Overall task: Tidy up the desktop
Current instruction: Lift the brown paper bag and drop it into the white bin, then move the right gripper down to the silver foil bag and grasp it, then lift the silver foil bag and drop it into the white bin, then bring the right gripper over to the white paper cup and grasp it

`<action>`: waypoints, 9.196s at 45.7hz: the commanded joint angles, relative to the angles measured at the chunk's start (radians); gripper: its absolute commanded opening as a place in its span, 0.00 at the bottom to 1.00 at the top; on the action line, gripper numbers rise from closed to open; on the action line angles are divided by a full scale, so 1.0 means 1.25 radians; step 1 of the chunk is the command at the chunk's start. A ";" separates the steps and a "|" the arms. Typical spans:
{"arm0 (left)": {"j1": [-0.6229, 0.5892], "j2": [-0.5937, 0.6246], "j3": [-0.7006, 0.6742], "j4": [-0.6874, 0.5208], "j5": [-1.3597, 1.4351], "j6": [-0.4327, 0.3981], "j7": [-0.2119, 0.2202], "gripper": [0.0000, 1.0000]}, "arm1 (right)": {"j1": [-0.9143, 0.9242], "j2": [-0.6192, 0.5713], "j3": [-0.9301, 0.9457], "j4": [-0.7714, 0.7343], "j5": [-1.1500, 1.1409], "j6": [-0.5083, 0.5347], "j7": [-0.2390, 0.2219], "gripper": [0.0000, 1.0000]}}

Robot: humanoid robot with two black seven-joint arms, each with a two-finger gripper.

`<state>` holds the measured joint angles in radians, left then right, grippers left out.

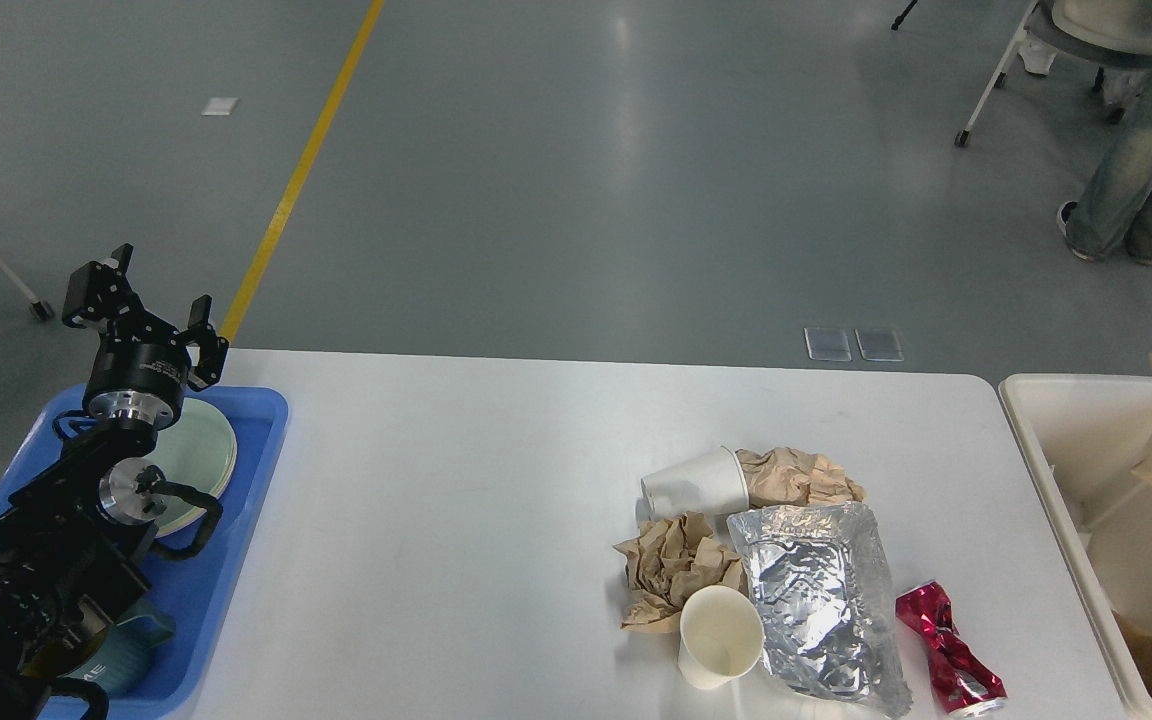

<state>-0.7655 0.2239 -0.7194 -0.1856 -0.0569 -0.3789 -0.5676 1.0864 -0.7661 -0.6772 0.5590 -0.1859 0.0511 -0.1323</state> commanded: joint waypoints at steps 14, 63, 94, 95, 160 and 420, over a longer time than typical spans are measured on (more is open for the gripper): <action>0.000 -0.001 0.000 0.000 -0.001 0.000 -0.001 0.96 | -0.140 0.106 0.046 -0.155 0.051 -0.040 0.001 1.00; 0.000 0.000 0.000 0.000 -0.001 0.000 0.000 0.96 | 0.743 0.256 -0.204 0.420 0.055 0.695 0.002 1.00; 0.000 0.000 0.000 0.000 -0.001 0.000 0.000 0.96 | 0.183 0.317 -0.225 0.325 -0.015 0.186 -0.002 1.00; 0.000 0.000 0.000 0.000 0.000 0.000 0.000 0.96 | 0.173 0.321 -0.225 0.320 -0.015 0.174 -0.002 1.00; 0.000 0.000 0.000 0.000 -0.001 0.000 0.000 0.96 | 0.126 0.399 -0.217 0.315 -0.032 0.104 0.005 0.00; 0.000 0.000 0.000 0.000 -0.001 0.000 0.000 0.96 | 0.138 0.559 -0.224 0.195 0.735 0.136 0.107 0.95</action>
<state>-0.7655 0.2238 -0.7194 -0.1856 -0.0570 -0.3789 -0.5676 1.2822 -0.0655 -1.0051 0.8153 0.7235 0.2289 0.0017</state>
